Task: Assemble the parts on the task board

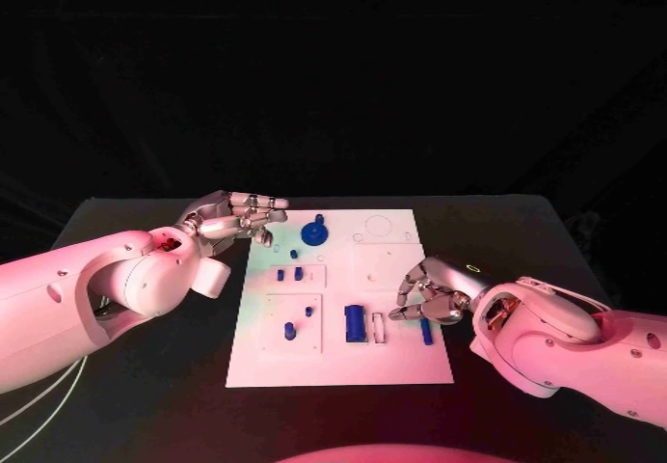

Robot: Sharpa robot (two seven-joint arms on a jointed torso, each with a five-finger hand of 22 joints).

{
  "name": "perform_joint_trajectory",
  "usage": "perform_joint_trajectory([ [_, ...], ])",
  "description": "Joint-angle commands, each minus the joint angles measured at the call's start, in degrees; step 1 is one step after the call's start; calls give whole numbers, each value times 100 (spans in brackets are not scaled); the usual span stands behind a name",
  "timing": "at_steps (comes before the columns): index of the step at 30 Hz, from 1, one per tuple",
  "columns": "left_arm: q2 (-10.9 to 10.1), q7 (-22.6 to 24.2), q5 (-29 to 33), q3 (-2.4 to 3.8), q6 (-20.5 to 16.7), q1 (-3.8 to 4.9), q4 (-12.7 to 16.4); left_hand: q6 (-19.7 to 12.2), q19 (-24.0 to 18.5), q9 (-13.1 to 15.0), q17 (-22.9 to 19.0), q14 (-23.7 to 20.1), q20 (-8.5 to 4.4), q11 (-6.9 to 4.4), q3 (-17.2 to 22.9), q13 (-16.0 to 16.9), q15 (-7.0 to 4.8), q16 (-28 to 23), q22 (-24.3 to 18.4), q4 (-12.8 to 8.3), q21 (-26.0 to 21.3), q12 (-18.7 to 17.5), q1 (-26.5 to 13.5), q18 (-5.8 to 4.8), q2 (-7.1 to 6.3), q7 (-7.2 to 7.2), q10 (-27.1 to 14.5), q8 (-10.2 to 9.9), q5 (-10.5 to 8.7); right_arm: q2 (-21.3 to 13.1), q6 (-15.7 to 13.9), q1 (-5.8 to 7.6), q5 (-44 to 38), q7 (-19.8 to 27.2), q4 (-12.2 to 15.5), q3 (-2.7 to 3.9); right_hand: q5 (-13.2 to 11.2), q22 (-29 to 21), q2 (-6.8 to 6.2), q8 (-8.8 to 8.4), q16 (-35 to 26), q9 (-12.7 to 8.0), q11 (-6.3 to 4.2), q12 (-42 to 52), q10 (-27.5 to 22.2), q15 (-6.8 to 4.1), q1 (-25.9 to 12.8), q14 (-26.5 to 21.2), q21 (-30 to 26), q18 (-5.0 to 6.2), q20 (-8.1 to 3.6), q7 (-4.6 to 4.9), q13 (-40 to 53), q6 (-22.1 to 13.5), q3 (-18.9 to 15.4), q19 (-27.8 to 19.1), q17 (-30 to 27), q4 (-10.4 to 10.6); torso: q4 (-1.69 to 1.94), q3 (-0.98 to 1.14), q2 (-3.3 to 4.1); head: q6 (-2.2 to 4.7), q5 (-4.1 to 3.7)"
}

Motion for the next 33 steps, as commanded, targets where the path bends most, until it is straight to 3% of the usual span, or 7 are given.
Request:
perform_joint_trajectory([
  [1, 9, 67, 21, 2, 88, -1, 9, -29, -51, -9, -9, -38, 3, 14, -23, 6, 19, -18, -9, -2, -22, 23, -21, 76, 21, 1, -32, 18, 15, -61, 18, -18, 27, 77, -2, -4, -44, 1413, 207, -24, -33, -10, -7, -20, 12, 17, 274, 398, -27, -53, 13, 5, -434, 11, 10, 457, 520, -46, 2, -2, 0, 10, -19],
  [6, 2, 70, 21, 0, 84, -2, 9, -29, -51, -9, -9, -38, 3, 14, -23, 6, 19, -18, -9, -2, -22, 23, -21, 76, 21, 1, -32, 18, 15, -256, -48, -26, -61, -81, 0, -7, -91, 1409, 273, -71, -48, -40, -3, -74, -6, 17, 287, 393, -38, -51, 14, 15, -465, 3, 60, 452, 495, -40, 15, -1, 4, 6, -55],
  [13, -6, 71, 21, -1, 81, -2, 7, -29, -51, -9, -9, -38, 3, 14, -23, 6, 19, -18, -9, -2, -22, 23, -21, 76, 21, 1, -32, 18, 15, -475, 121, -70, -246, -306, 50, -20, -56, 1404, 262, -265, -66, -155, 62, -173, -32, 68, 48, 388, -56, -48, 47, 95, -522, -61, 10, 444, 469, 125, -4, 2, 5, -10, -96],
  [18, -2, 73, 21, -1, 83, -2, 7, -30, -50, -10, -10, -39, 4, 14, -30, 8, 20, -18, -11, -1, -26, 27, -23, 76, 17, 0, -34, 19, 14, -539, 196, -170, -413, -493, 51, -27, 274, 1412, 60, -332, -58, -199, 76, -247, -36, 85, -432, 394, -31, -53, 76, 102, -564, 58, -181, 456, 487, 473, 2, 3, 5, 4, -133],
  [19, -3, 73, 21, -2, 83, -2, 7, -30, -50, -10, -10, -39, 4, 14, -30, 8, 20, -18, -11, -1, -26, 27, -23, 76, 17, 0, -34, 19, 14, -547, 210, -191, -443, -525, 46, -29, 596, 1410, 12, -352, -60, -206, 73, -259, -36, 81, -504, 393, -37, -51, 73, 92, -569, 83, -243, 453, 485, 521, 0, 3, 4, -8, -135],
  [21, -4, 74, 21, -2, 82, -2, 6, -30, -50, -10, -10, -39, 4, 14, -30, 8, 20, -18, -11, -1, -26, 27, -23, 76, 17, 0, -34, 19, 14, -559, 227, -235, -501, -577, 41, -31, 811, 1408, -20, -376, -62, -213, 69, -265, -34, 78, -542, 393, -45, -49, 72, 95, -569, 97, -300, 450, 482, 538, 0, 3, 5, -9, -139],
  [33, 8, 69, 21, -2, 90, -3, -5, -30, -50, -10, -10, -39, 4, 14, -30, 8, 20, -18, -11, -1, -26, 27, -23, 76, 17, 0, -34, 19, 14, -523, 267, -418, -672, -711, -2, -37, 885, 1411, -20, -388, -60, -213, 67, -251, -25, 78, -571, 394, -35, -52, 72, 90, -556, 120, -338, 455, 488, 546, 7, 1, 6, -12, -150],
])
